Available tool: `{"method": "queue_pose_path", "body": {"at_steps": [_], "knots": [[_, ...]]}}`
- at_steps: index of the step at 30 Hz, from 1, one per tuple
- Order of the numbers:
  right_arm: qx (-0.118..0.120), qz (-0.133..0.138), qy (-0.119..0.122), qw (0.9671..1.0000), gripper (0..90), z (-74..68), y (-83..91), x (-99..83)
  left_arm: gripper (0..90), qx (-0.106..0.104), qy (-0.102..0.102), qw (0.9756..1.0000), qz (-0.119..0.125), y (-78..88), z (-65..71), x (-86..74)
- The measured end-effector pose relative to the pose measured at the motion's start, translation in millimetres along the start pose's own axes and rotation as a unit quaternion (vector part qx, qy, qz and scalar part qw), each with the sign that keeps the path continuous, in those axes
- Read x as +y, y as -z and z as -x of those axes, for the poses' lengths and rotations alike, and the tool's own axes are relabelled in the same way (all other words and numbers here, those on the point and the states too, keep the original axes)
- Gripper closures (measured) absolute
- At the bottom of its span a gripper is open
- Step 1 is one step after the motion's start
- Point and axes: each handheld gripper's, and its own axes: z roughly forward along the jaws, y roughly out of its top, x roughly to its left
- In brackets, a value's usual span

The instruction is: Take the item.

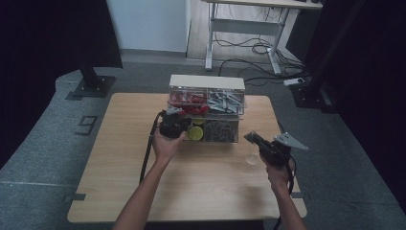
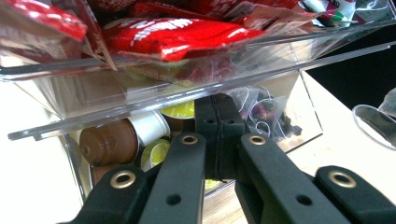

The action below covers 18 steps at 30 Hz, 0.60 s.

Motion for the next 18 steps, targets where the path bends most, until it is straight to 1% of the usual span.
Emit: {"method": "queue_pose_path", "body": {"at_steps": [12, 18], "knots": [[-0.02, -0.003, -0.001, 0.9998, 89.0, 12.6, 10.6, -7.3, 90.0, 0.002, -0.002, 1.0, -0.002, 0.1, 0.4, -0.2], [-0.023, -0.007, -0.004, 0.9997, 88.9, 16.5, 11.3, -10.6, 90.0, 0.001, -0.001, 1.0, -0.002, -0.7, 1.2, -0.3]]}}
